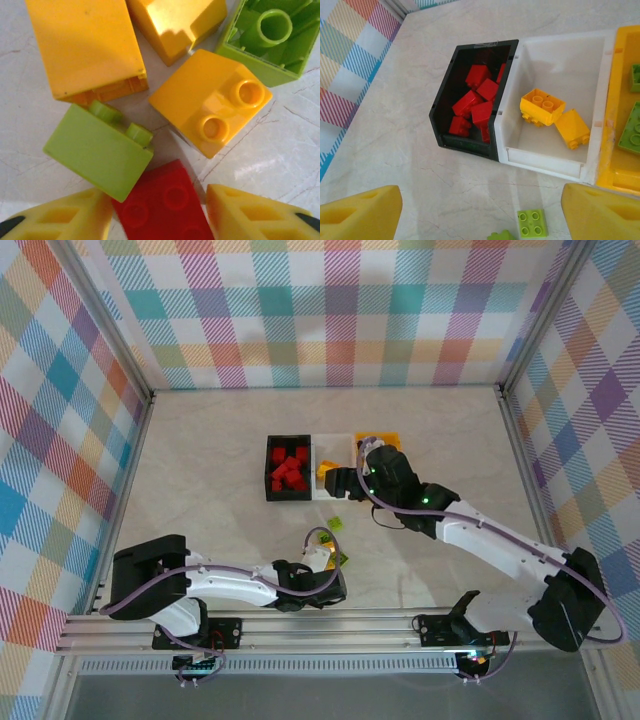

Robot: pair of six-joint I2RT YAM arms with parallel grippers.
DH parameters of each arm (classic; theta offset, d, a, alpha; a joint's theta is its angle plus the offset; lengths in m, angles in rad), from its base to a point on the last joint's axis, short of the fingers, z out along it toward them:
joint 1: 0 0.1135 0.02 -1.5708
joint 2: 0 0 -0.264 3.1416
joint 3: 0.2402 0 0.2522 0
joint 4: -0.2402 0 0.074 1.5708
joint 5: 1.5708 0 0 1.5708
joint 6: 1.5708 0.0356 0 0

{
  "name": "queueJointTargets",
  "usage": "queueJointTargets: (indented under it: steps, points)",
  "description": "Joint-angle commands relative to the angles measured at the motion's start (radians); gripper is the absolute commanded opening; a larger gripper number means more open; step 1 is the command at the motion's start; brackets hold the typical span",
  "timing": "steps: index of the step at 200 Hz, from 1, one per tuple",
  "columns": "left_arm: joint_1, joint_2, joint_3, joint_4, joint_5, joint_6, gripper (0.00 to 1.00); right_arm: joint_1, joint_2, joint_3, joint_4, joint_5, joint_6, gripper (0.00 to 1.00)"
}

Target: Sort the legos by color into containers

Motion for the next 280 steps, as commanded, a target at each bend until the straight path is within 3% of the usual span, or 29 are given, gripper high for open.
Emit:
queueJointTargets:
  steps: [1, 30, 66, 88, 109, 132, 153, 174, 214, 256, 269, 280]
  points:
    - [-0.007, 0.027, 0.013, 0.021, -0.018, -0.006, 0.44, -0.001, -0.035, -0.032, 0.017, 0.017, -0.005, 0.83]
    - [-0.010, -0.007, 0.014, -0.008, -0.011, -0.014, 0.30, -0.003, -0.058, -0.059, 0.014, 0.031, 0.003, 0.83]
    - [-0.027, -0.168, 0.023, -0.092, -0.008, -0.032, 0.28, -0.002, -0.102, -0.111, 0.014, 0.040, 0.025, 0.83]
    - [-0.009, -0.315, 0.063, -0.199, -0.079, -0.012, 0.29, -0.001, -0.142, -0.157, 0.009, 0.042, 0.046, 0.83]
    - [0.129, -0.427, 0.109, -0.260, -0.082, 0.059, 0.29, -0.001, -0.180, -0.208, 0.009, 0.037, 0.068, 0.83]
    - [0.383, -0.463, 0.145, -0.203, 0.020, 0.162, 0.30, -0.001, -0.212, -0.266, 0.017, 0.033, 0.096, 0.83]
    - [0.573, -0.360, 0.228, -0.140, 0.110, 0.234, 0.30, 0.000, -0.213, -0.295, 0.007, 0.022, 0.111, 0.83]
    - [0.670, -0.184, 0.351, -0.121, 0.147, 0.287, 0.29, 0.000, -0.217, -0.315, -0.013, 0.020, 0.120, 0.83]
    - [0.769, 0.101, 0.583, -0.142, 0.156, 0.325, 0.28, 0.000, -0.244, -0.365, -0.020, 0.009, 0.146, 0.83]
    - [0.831, 0.304, 0.778, -0.217, 0.152, 0.326, 0.29, 0.003, -0.269, -0.406, -0.028, -0.014, 0.155, 0.84]
    - [0.840, 0.349, 0.821, -0.243, 0.147, 0.326, 0.31, 0.005, -0.274, -0.412, -0.030, -0.022, 0.156, 0.84]
    - [0.847, 0.375, 0.843, -0.259, 0.148, 0.325, 0.40, 0.006, -0.279, -0.418, -0.030, -0.032, 0.155, 0.84]
